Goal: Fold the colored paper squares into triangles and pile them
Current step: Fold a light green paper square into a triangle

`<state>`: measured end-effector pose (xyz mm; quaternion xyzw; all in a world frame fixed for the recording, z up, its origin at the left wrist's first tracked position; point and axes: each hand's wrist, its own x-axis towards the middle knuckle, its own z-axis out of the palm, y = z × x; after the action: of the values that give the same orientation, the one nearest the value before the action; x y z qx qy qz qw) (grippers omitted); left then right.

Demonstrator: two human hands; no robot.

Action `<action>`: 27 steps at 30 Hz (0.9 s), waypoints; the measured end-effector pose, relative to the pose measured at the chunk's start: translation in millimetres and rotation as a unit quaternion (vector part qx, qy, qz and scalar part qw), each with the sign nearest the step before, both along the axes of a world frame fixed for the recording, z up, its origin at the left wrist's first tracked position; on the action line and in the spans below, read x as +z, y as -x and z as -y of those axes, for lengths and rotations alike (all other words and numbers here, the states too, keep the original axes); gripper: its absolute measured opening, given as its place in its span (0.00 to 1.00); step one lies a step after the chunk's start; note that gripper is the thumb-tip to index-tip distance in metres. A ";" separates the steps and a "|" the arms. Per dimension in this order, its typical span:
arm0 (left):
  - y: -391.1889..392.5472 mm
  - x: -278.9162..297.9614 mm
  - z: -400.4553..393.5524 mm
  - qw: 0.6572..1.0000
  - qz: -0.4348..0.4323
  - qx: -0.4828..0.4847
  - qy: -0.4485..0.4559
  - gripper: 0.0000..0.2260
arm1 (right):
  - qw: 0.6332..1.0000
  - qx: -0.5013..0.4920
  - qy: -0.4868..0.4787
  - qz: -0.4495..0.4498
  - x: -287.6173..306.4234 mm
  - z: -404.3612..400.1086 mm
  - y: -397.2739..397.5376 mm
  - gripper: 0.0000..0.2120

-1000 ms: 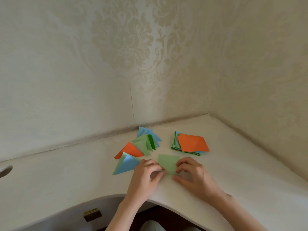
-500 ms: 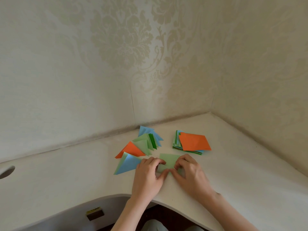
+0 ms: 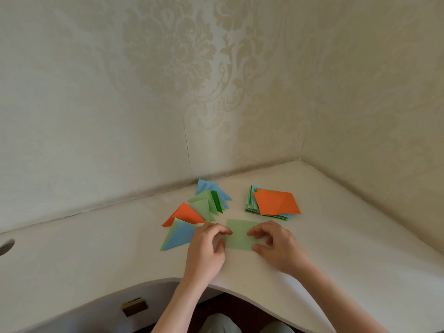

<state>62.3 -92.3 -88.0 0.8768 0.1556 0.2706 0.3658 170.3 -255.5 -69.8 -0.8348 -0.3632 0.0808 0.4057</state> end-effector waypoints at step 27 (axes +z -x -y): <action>8.4 21.0 40.4 0.938 -0.082 0.045 -0.333 0.20 | 0.997 -0.055 -0.056 0.018 18.4 -3.5 30.0 0.23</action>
<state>53.9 -132.6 -67.0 0.9595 0.1257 0.2506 0.0263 140.2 -252.0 -51.4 -0.8309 -0.3275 0.0229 0.4492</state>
